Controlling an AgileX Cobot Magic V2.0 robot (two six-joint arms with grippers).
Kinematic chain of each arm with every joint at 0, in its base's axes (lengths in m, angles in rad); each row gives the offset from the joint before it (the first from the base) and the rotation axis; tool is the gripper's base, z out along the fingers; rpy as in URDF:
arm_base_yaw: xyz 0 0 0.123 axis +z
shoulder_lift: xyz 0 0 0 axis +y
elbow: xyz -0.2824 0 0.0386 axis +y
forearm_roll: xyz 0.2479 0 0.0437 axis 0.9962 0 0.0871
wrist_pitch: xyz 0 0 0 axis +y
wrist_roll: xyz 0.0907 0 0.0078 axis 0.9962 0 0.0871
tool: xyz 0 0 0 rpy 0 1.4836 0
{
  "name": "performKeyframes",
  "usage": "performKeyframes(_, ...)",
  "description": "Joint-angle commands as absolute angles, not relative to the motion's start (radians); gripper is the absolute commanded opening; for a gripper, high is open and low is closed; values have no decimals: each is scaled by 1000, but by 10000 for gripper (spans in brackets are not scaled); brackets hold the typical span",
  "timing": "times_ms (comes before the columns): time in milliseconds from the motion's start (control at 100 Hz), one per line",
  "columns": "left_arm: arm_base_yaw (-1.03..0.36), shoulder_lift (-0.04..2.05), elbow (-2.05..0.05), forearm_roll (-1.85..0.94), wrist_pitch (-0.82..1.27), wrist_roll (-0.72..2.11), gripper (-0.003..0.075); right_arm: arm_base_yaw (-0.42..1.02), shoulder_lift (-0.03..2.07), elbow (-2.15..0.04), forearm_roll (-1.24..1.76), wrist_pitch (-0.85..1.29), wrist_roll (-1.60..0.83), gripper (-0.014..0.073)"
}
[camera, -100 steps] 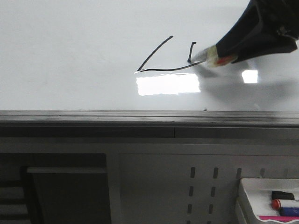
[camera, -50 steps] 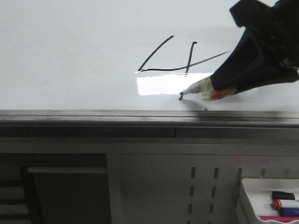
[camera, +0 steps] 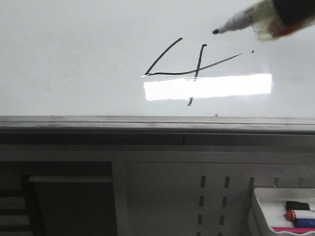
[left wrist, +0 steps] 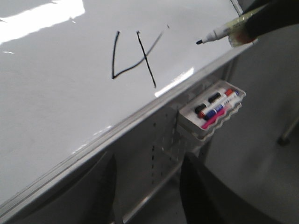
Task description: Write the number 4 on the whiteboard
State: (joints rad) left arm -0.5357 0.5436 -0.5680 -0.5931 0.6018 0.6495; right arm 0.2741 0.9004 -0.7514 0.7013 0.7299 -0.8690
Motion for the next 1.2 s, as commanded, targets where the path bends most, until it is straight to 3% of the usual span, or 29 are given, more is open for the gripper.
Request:
performKeyframes(0, -533, 662, -665, -710, 625, 816, 321, 296, 887, -784, 681, 743, -910, -43)
performKeyframes(160, -533, 834, -797, -852, 782, 1065, 321, 404, 887, -787, 681, 779, -1079, -43)
performKeyframes(360, -574, 974, -928, -871, 900, 1145, 323, 608, 901, -803, 633, 621, -1090, -43)
performKeyframes(560, -706, 1043, -971, -817, 878, 1161, 342, 779, 992, -862, 591, 508, -1090, -43)
performKeyframes(880, -765, 1063, -971, -760, 778, 1161, 327, 843, 1112, -943, 563, 508, -1090, -43)
performKeyframes(1190, -765, 1063, -971, -710, 784, 1159, 57, 858, 1113, -944, 553, 505, -1090, -43)
